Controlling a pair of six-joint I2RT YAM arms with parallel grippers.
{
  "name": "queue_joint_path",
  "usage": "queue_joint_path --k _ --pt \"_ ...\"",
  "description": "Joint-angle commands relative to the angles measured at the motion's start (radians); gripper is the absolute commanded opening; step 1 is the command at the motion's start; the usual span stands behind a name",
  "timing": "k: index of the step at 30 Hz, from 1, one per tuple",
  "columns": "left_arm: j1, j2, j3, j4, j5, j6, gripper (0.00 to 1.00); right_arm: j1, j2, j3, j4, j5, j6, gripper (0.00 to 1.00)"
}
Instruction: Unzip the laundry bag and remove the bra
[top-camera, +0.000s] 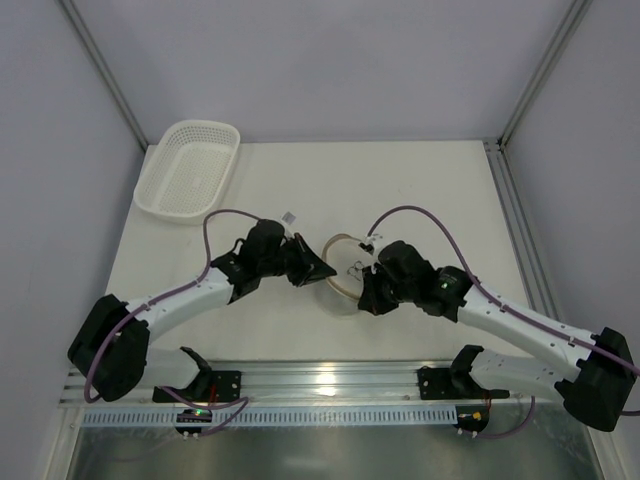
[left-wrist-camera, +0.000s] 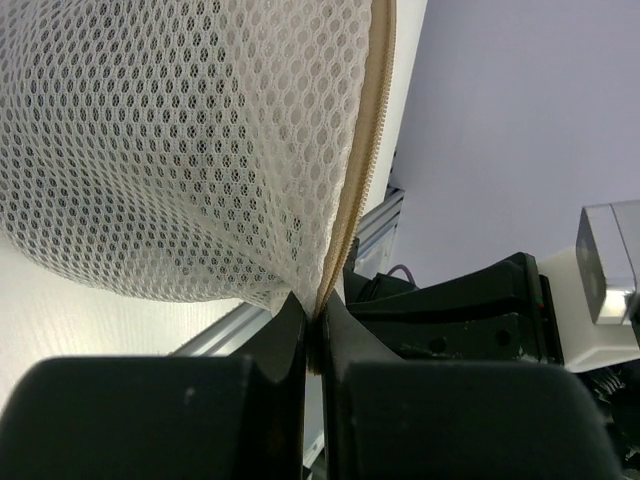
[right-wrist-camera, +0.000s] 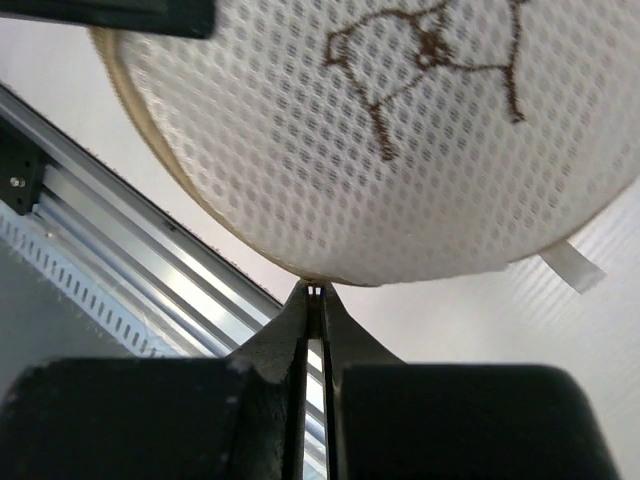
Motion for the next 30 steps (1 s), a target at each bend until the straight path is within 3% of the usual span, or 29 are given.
queue_joint_path --k 1,10,12,13,14,16,17,24,28,29,30 --pt "0.002 -0.038 -0.012 0.006 -0.030 0.014 0.00 0.003 -0.025 -0.005 -0.124 0.102 0.036 0.04" --pt "0.001 -0.044 -0.021 0.012 -0.015 0.008 0.00 0.002 0.006 0.075 -0.262 0.453 0.119 0.03" --pt "0.001 -0.051 -0.027 0.016 -0.014 0.008 0.09 0.002 0.018 0.095 -0.262 0.464 0.114 0.04" --pt "0.002 -0.055 -0.033 0.026 -0.012 0.005 0.18 0.000 0.024 0.099 -0.265 0.476 0.113 0.04" --pt "0.002 -0.059 -0.038 0.036 -0.004 0.005 0.50 0.002 0.040 0.105 -0.267 0.498 0.113 0.04" --pt "0.001 -0.079 -0.051 0.058 -0.007 0.002 0.77 0.002 0.057 0.119 -0.281 0.521 0.113 0.04" --pt "0.001 -0.088 -0.053 0.055 -0.023 0.005 0.97 -0.001 0.072 0.127 -0.285 0.545 0.114 0.04" --pt "0.002 -0.176 -0.035 -0.118 -0.164 0.060 0.99 -0.023 0.121 0.141 -0.357 0.673 0.156 0.04" --pt "0.005 -0.183 -0.006 -0.186 -0.217 0.101 1.00 -0.021 0.132 0.130 -0.336 0.653 0.144 0.05" --pt "0.004 -0.177 0.004 -0.194 -0.224 0.112 1.00 -0.021 0.132 0.127 -0.331 0.644 0.142 0.17" --pt "0.005 -0.171 0.022 -0.194 -0.227 0.132 0.99 -0.021 0.135 0.127 -0.321 0.633 0.134 0.48"
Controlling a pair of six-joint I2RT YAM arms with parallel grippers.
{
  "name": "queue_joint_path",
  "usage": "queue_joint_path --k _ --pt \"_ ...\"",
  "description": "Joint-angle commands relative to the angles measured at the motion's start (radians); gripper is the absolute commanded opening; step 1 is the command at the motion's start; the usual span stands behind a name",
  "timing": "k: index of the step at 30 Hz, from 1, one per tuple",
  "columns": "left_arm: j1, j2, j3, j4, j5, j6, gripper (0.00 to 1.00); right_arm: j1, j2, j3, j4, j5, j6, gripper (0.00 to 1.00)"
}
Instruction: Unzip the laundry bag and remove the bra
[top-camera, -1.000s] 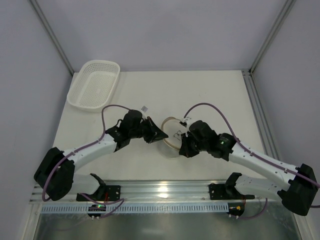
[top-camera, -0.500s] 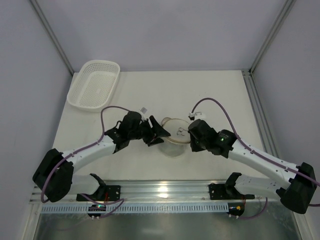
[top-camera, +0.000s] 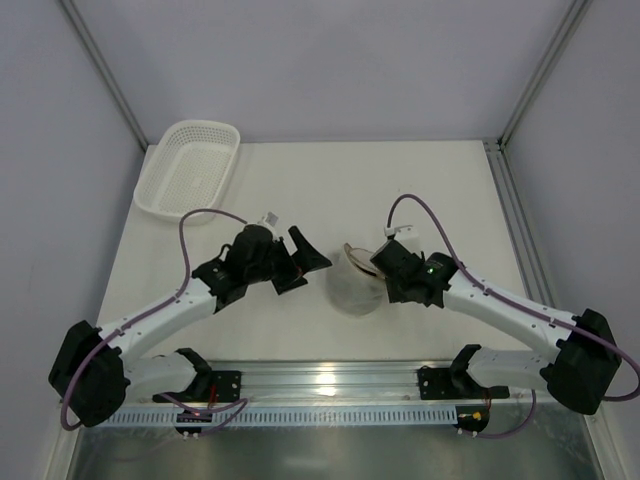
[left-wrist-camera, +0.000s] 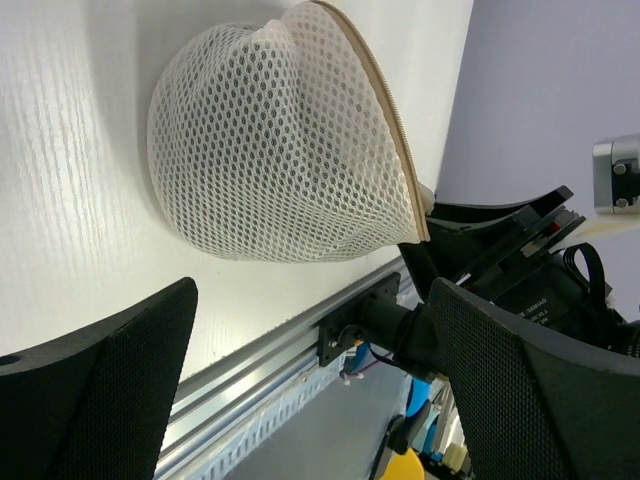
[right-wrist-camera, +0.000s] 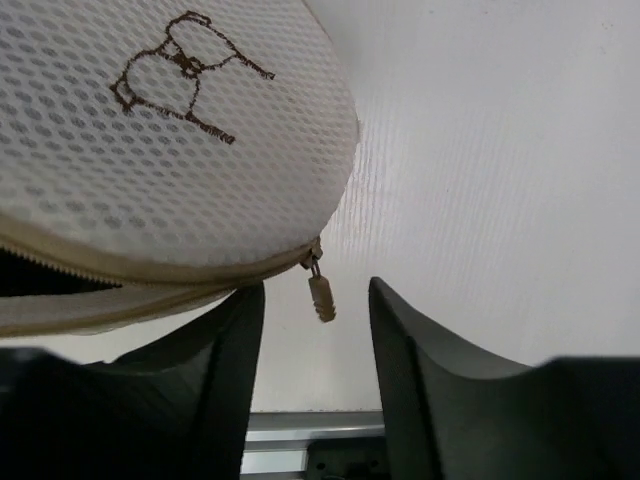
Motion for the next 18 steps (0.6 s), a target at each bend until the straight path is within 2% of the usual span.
queue_joint_path --k 1,2,3,4,7,10,13,14,18 --pt "0.007 0.008 0.076 -0.057 -0.062 0.080 1.00 0.000 0.000 0.034 0.012 -0.001 -0.006 0.54" --pt "0.012 0.029 0.090 -0.056 -0.056 0.089 0.99 0.000 -0.006 0.032 0.022 -0.027 -0.025 0.57" --pt "0.012 0.041 0.107 -0.056 -0.049 0.098 0.99 0.000 -0.020 0.029 0.052 -0.061 -0.041 0.66" --pt "0.013 0.055 0.145 -0.050 -0.042 0.118 0.99 0.000 -0.060 0.023 0.068 -0.096 -0.055 0.69" --pt "0.016 0.120 0.238 -0.053 -0.010 0.162 0.99 -0.002 -0.132 0.009 0.118 -0.248 -0.101 0.77" --pt "0.021 0.205 0.356 -0.085 0.020 0.205 1.00 -0.002 -0.215 0.015 0.121 -0.345 -0.121 0.77" --pt "0.021 0.334 0.479 -0.181 0.039 0.251 0.99 0.000 -0.256 0.034 0.082 -0.319 -0.116 0.77" --pt "0.023 0.373 0.571 -0.271 0.048 0.286 0.99 0.000 -0.259 0.044 0.068 -0.294 -0.113 0.77" --pt "0.021 0.538 0.737 -0.459 0.045 0.380 0.99 0.000 -0.238 0.074 0.022 -0.160 -0.089 0.77"
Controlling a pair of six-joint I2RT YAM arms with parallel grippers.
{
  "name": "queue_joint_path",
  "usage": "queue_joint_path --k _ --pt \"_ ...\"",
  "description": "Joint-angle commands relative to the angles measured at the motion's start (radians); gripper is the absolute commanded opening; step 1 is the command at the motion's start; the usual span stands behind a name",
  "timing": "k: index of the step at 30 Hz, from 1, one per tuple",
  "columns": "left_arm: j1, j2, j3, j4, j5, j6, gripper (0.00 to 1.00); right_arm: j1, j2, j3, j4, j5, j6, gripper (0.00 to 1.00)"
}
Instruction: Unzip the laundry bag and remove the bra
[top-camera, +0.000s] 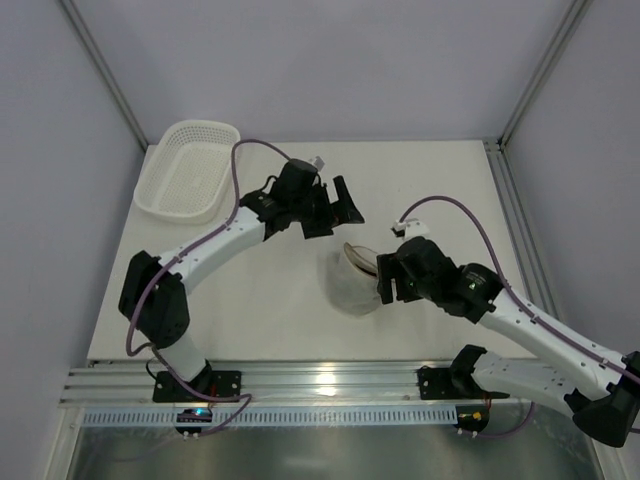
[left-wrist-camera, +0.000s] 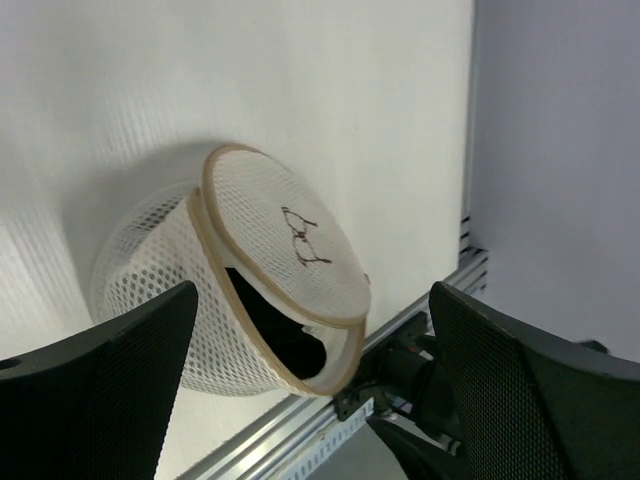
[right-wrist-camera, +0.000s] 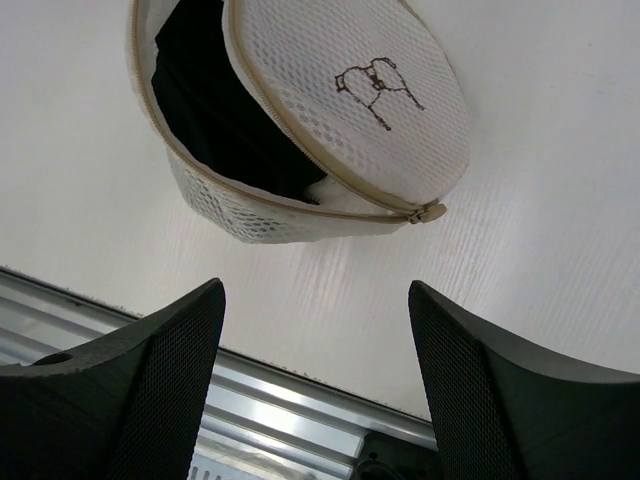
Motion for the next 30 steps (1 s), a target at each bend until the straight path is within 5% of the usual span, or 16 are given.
queue_joint_path --k 1,7,14,19,30 --pt "0.004 0.114 0.098 -0.238 0.008 0.132 0.98 0.000 0.022 0.058 -0.036 0.110 0.005 0.77" --pt "-0.001 0.147 0.069 -0.311 -0.008 0.224 0.86 -0.012 0.084 0.150 -0.022 0.239 0.012 0.79" --pt "-0.001 0.110 -0.029 -0.262 0.063 0.244 0.68 -0.098 0.169 0.184 0.084 0.149 -0.062 0.79" --pt "-0.003 0.092 -0.080 -0.211 0.113 0.232 0.37 -0.124 0.275 0.209 0.136 0.066 -0.107 0.75" --pt "-0.004 0.078 -0.128 -0.154 0.146 0.213 0.28 -0.123 0.426 0.249 0.224 -0.199 -0.168 0.64"
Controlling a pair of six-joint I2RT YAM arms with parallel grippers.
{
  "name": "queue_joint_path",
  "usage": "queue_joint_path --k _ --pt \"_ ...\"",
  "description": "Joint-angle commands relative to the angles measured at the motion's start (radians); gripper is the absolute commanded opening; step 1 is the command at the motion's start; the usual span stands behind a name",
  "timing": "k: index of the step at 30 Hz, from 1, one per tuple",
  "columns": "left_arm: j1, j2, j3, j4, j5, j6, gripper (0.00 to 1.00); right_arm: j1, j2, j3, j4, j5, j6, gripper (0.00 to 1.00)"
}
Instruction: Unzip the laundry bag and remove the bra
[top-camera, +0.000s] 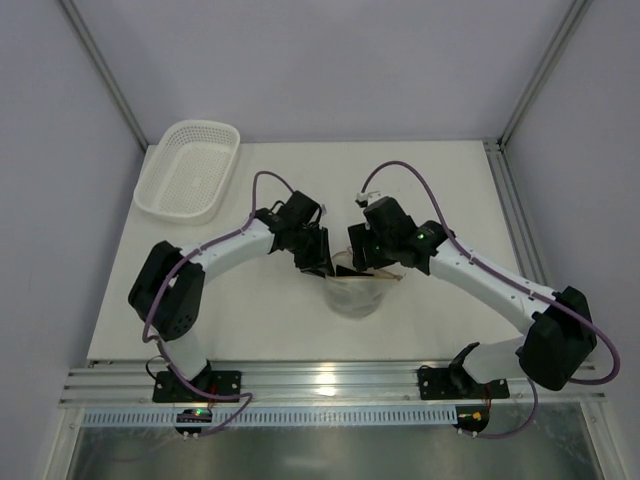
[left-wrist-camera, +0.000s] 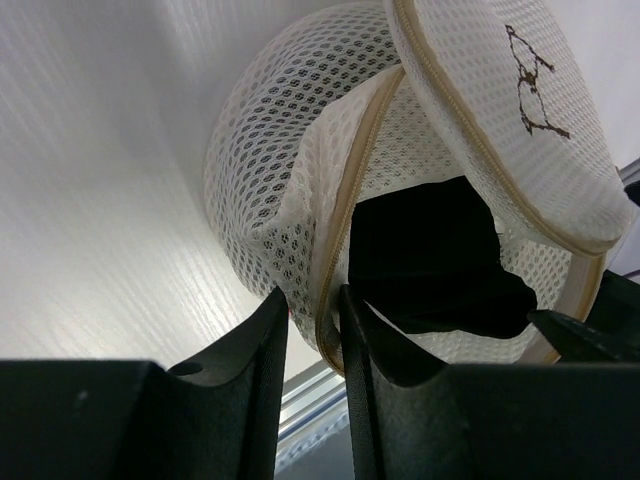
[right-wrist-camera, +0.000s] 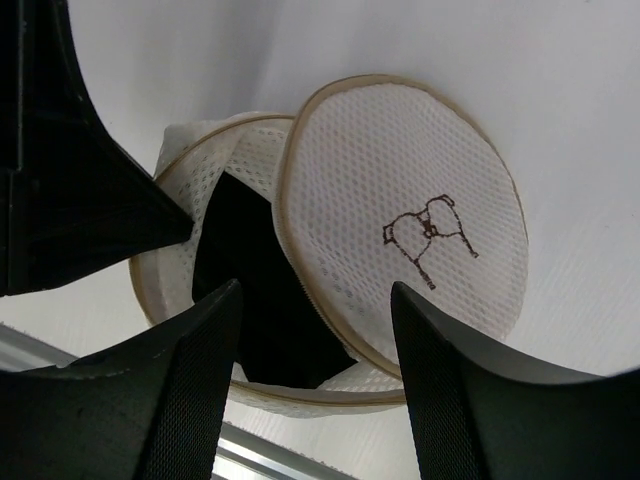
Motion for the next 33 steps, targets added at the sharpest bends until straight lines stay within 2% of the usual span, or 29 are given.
queue_joint_path --k 1,5,7,8,9,10,11,13,17,23,25,26,29,31,33 --pt "-0.003 -0.048 -0.004 0.044 0.035 -0.006 0.28 -0.001 0.002 0.039 0.060 -0.095 -0.037 0.64" --pt "-0.003 -0.054 -0.007 0.050 0.037 -0.012 0.25 0.000 0.057 0.052 0.010 -0.028 -0.045 0.63" --pt "-0.003 -0.062 -0.016 0.056 0.038 -0.016 0.21 -0.001 0.082 0.055 -0.012 0.033 -0.039 0.53" --pt "-0.003 -0.065 -0.019 0.056 0.037 -0.019 0.19 -0.001 0.096 0.056 -0.035 0.107 -0.022 0.47" --pt "-0.003 -0.074 -0.022 0.059 0.037 -0.019 0.11 -0.001 0.102 0.058 -0.044 0.135 -0.014 0.41" --pt "-0.003 -0.077 -0.032 0.062 0.037 -0.023 0.05 -0.001 0.104 0.059 -0.050 0.155 -0.008 0.25" --pt "-0.003 -0.080 -0.036 0.064 0.037 -0.025 0.01 -0.003 0.102 0.061 -0.056 0.190 0.013 0.16" --pt "-0.003 -0.089 -0.041 0.069 0.037 -0.029 0.00 -0.003 0.093 0.061 -0.060 0.221 0.035 0.04" --pt "-0.003 -0.112 -0.079 0.093 0.031 -0.046 0.00 -0.003 -0.019 0.032 -0.067 0.414 0.189 0.04" --pt "-0.003 -0.200 -0.166 0.162 0.006 -0.106 0.00 -0.001 -0.257 -0.134 -0.069 0.465 0.412 0.04" --pt "-0.005 -0.234 -0.220 0.206 -0.019 -0.140 0.00 0.002 -0.361 -0.224 -0.067 0.437 0.492 0.16" --pt "-0.005 -0.267 -0.235 0.222 -0.031 -0.149 0.00 0.007 -0.398 -0.250 -0.070 0.427 0.516 0.28" --pt "-0.003 -0.336 -0.282 0.249 -0.078 -0.180 0.00 0.043 -0.562 -0.341 -0.089 0.417 0.611 0.37" --pt "-0.003 -0.369 -0.309 0.269 -0.097 -0.200 0.00 0.081 -0.645 -0.372 -0.109 0.423 0.656 0.39" --pt "-0.003 -0.419 -0.329 0.286 -0.124 -0.210 0.00 0.105 -0.749 -0.378 -0.126 0.427 0.682 0.46"
